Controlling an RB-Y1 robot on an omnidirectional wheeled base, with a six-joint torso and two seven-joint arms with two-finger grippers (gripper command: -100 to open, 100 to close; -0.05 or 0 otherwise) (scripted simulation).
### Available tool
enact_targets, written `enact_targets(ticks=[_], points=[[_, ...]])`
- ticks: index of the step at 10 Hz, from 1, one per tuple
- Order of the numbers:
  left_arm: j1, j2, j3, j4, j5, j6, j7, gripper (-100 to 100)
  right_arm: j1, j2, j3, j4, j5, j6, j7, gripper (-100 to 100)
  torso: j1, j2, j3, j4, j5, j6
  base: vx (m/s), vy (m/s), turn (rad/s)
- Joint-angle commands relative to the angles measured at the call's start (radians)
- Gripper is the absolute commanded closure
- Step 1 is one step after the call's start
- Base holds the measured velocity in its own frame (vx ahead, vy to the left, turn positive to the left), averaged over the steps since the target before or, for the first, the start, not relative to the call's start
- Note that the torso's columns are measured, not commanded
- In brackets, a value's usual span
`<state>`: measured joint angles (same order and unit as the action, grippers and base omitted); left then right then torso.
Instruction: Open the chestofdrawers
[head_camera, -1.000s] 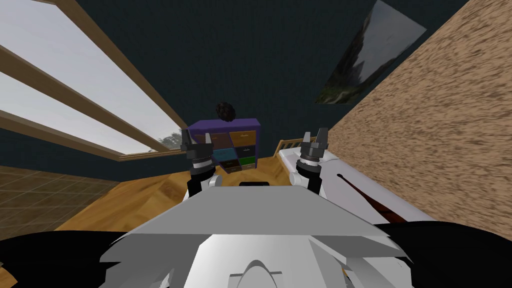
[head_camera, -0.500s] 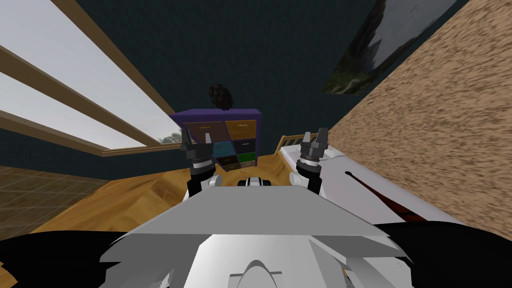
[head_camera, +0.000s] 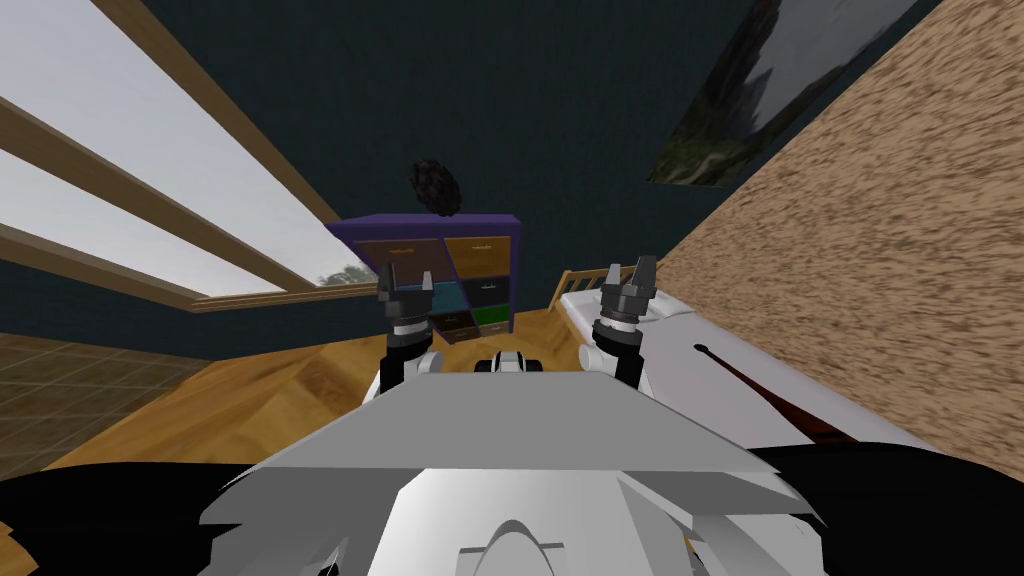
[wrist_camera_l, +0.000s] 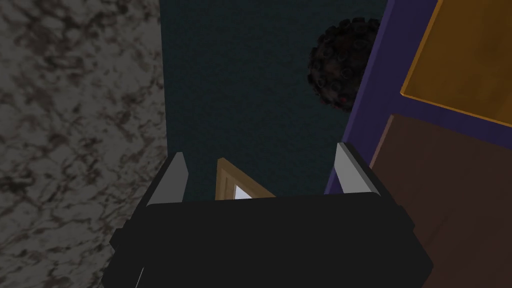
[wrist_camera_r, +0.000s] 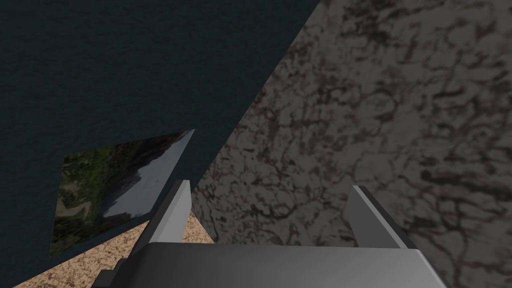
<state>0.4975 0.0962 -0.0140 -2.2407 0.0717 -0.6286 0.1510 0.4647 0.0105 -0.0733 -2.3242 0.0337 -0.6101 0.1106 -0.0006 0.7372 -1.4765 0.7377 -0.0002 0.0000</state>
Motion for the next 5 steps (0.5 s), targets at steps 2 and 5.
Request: enact_targets(ticks=[2,5], points=[[-0.012,0.041,0.005,0.075,0.014,-0.005,0.010,-100,0.000,0.000,0.000,0.000,0.000,0.000,0.000,0,0.001,0.000,0.000,0.000,0.000,0.000,0.056,-0.052,0.012],[-0.026,0.052,0.007,0.148,0.025,-0.010,0.017,-100,0.000,0.000,0.000,0.000,0.000,0.000,0.000,0,0.001,0.001,0.001,0.000,0.000,0.000,0.050,-0.055,0.011]])
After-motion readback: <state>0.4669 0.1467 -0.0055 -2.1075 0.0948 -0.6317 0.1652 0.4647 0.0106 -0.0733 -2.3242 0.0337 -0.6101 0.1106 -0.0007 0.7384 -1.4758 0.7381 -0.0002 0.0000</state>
